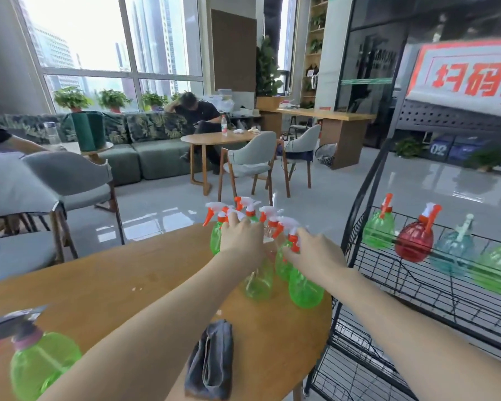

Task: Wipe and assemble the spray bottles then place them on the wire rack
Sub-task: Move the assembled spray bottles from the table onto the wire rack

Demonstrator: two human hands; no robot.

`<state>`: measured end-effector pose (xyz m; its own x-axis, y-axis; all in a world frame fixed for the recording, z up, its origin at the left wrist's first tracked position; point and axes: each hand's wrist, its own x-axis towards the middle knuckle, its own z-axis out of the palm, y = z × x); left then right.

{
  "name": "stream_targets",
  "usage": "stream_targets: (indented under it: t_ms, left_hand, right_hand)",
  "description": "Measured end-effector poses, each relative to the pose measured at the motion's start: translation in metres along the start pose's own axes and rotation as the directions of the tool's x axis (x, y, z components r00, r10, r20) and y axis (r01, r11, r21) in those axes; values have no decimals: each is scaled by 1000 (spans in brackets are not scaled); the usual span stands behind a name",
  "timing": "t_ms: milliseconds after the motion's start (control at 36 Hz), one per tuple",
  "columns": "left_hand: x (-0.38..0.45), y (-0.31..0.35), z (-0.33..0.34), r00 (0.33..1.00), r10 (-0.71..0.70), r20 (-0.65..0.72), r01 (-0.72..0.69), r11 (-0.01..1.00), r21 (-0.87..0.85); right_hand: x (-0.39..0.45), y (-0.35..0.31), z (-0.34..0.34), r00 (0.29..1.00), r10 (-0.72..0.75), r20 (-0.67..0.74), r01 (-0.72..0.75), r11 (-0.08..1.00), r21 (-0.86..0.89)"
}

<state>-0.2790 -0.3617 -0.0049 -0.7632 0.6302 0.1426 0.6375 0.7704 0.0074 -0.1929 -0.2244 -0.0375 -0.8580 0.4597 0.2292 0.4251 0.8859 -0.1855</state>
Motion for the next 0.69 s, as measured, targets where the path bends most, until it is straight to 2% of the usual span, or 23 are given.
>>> stream_targets:
  t_ms: [111, 222, 472, 583, 694]
  left_hand:
    - [1, 5, -4, 1000, -18, 23, 17, 998, 53]
    - [-3, 16, -9, 996, -30, 89, 25, 998, 54]
    - [-17, 65, -38, 986, 76, 150, -80, 997, 20]
    - [-21, 99, -69, 984, 169, 50, -170, 985, 19]
    - [-5, 134, -94, 973, 225, -56, -230, 966, -114]
  right_hand:
    - [-4, 2, 0, 999, -4, -47, 4, 1000, -5]
    - [-12, 9, -2, 998, 2, -69, 5, 995, 95]
    - [-49, 45, -53, 989, 45, -140, -5, 961, 275]
    - [-66, 75, -88, 967, 53, -247, 13, 966, 257]
    - [-76, 111, -122, 923, 103, -370, -18, 974, 228]
